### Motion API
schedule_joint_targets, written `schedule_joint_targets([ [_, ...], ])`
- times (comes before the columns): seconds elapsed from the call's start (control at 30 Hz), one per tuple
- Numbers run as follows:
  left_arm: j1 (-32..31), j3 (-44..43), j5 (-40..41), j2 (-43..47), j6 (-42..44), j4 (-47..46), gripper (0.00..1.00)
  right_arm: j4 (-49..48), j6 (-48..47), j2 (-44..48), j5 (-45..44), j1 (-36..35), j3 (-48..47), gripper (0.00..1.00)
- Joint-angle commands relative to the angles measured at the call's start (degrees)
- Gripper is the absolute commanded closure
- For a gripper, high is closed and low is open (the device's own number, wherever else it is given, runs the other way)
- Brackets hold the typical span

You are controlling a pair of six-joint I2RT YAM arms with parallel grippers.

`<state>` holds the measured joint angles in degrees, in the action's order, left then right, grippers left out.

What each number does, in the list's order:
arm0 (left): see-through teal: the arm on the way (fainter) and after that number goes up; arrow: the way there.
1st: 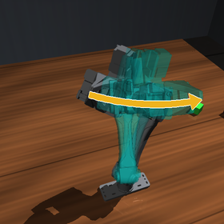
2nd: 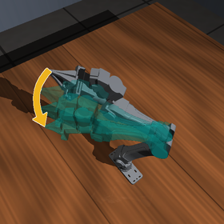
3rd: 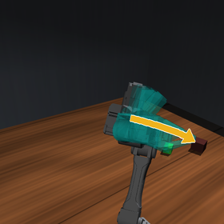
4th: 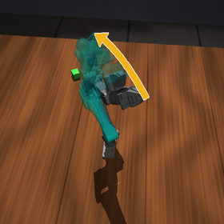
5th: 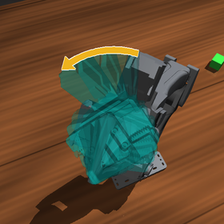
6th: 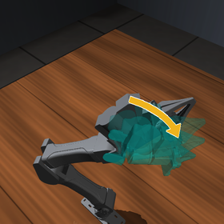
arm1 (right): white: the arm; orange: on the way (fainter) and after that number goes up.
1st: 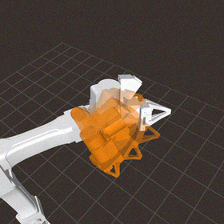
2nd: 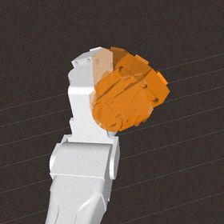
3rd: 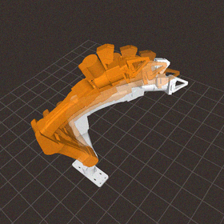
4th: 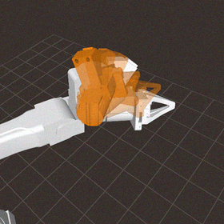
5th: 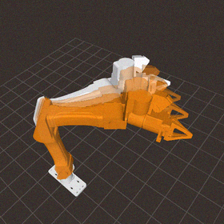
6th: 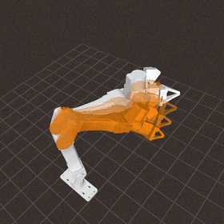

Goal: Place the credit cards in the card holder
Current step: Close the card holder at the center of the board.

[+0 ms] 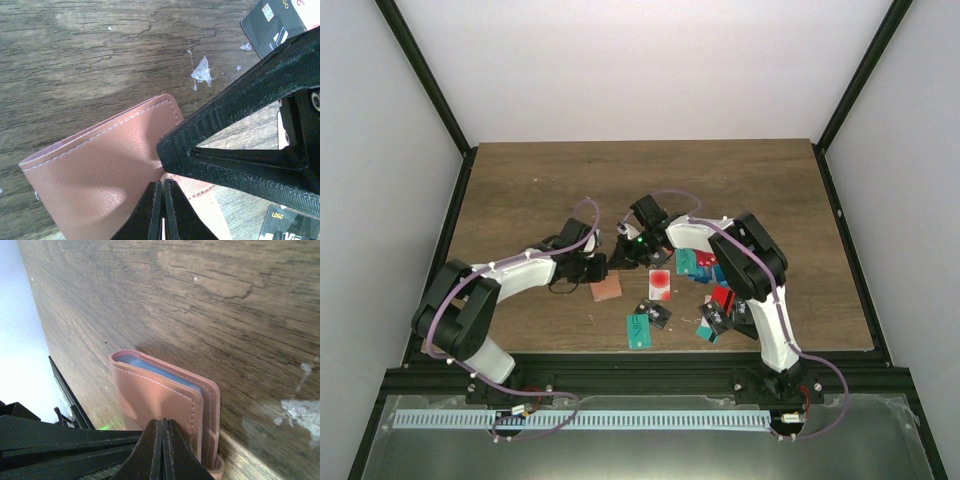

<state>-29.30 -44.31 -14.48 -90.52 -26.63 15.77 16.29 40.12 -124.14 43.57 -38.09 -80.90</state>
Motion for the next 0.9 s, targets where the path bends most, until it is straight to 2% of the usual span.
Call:
schedule_joint_targets([
  [0.0,-2.4,4.2,0.6,-5.2,-1.3,16.6,0.96,1.0,0.1,-3.6,-4.7,0.2,-1.3,0.99],
  [0.3,-4.8,3.9,2.3,-11.5,-3.4,18.5,0.96,0.6,-0.2,-3.8,-4.5,0.3,-1.8,0.99],
  [0.47,-5.4,3.4,3.3,-8.8,-5.5,22.4,0.96,-0.1,-0.4,-3.6,-4.2,0.7,-2.1,0.99],
  [0.87,-5.2,-1.8,-2.5,-6.4,-8.2,26.6,0.96,0.7,-3.2,-5.2,-3.9,0.8,-0.8,0.99],
])
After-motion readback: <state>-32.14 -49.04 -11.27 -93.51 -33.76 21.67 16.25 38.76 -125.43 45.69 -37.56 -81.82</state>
